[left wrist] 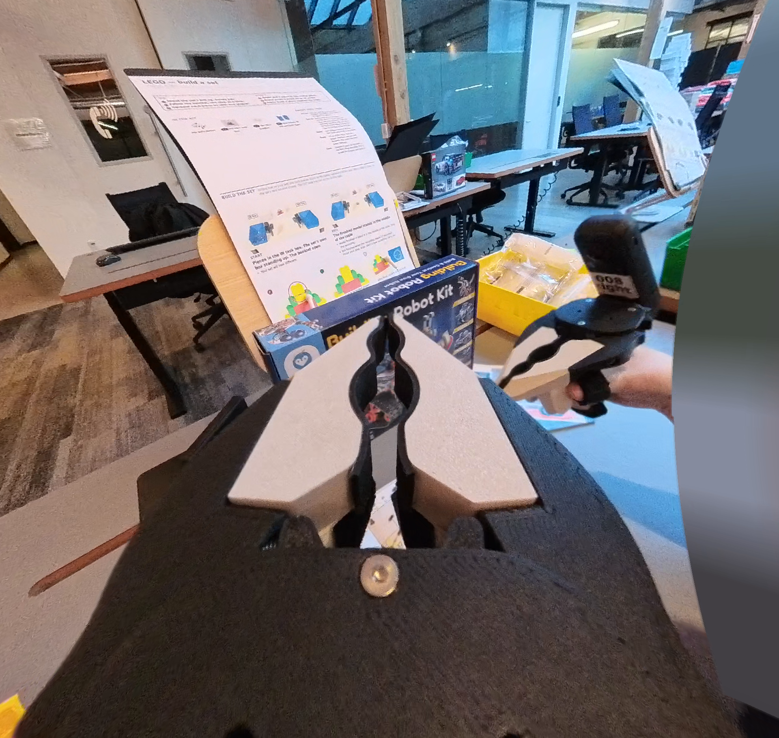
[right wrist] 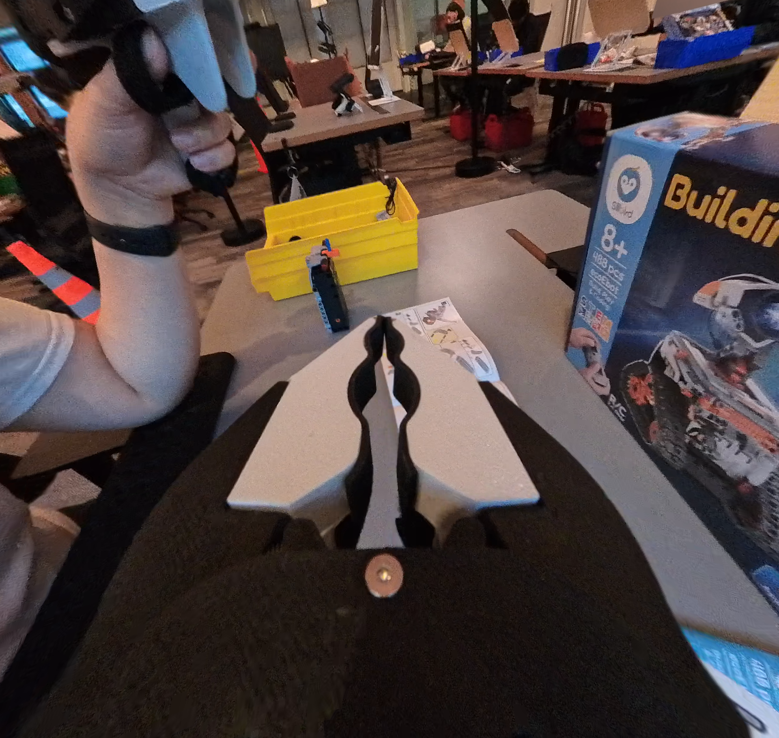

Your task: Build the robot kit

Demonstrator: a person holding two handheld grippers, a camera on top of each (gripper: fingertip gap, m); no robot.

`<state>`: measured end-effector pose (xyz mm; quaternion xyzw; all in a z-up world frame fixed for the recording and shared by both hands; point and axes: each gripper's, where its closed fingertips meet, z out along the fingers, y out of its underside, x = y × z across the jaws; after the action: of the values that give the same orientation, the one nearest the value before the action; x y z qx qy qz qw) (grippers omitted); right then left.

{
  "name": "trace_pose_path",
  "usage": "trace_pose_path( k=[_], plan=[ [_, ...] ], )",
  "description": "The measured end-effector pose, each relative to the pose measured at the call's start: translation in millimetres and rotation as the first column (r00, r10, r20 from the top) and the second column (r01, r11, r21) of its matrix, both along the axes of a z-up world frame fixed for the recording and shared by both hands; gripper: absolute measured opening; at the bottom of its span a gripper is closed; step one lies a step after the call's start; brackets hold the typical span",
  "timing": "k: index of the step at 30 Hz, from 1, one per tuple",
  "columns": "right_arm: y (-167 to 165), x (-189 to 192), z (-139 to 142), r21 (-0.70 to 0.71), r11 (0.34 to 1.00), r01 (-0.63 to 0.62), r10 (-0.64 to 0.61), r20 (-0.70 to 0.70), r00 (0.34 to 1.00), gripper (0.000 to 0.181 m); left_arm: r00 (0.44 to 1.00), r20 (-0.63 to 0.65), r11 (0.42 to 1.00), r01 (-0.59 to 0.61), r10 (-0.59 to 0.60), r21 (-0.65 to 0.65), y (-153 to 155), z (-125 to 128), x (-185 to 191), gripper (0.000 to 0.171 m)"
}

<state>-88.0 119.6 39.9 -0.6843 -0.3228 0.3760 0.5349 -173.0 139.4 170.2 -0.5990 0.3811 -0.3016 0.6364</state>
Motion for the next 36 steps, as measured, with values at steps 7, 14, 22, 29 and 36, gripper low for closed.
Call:
trace_pose_path(
  k=[7,14,22,29,36],
  plan=[
    [19,-8,-9,0.001,0.997,0.073,-0.073,0.013,0.997,0.000,1.000,0.012,1.000,0.025,-0.025,-0.003,-8,7,-6,0.000],
    [-12,-35,4,0.129,0.988,0.086,-0.129,0.379,0.916,0.000,0.997,-0.004,0.997,0.075,-0.075,0.003,-30,13,-28,0.000],
    [-53,-38,6,0.067,0.994,0.091,-0.113,0.573,0.812,0.000,0.988,-0.152,0.995,-0.044,0.030,-0.092,-28,-13,-75,0.000],
    [-41,-17,-29,-0.025,0.998,0.060,-0.032,0.618,0.785,0.000,0.941,-0.336,0.983,-0.093,0.035,-0.158,-14,-54,-93,0.000],
    [-26,23,-35,-0.025,0.987,0.156,-0.112,0.585,0.803,0.000,0.850,-0.523,0.966,-0.189,0.071,-0.176,2,-88,-71,0.000]
  ],
)
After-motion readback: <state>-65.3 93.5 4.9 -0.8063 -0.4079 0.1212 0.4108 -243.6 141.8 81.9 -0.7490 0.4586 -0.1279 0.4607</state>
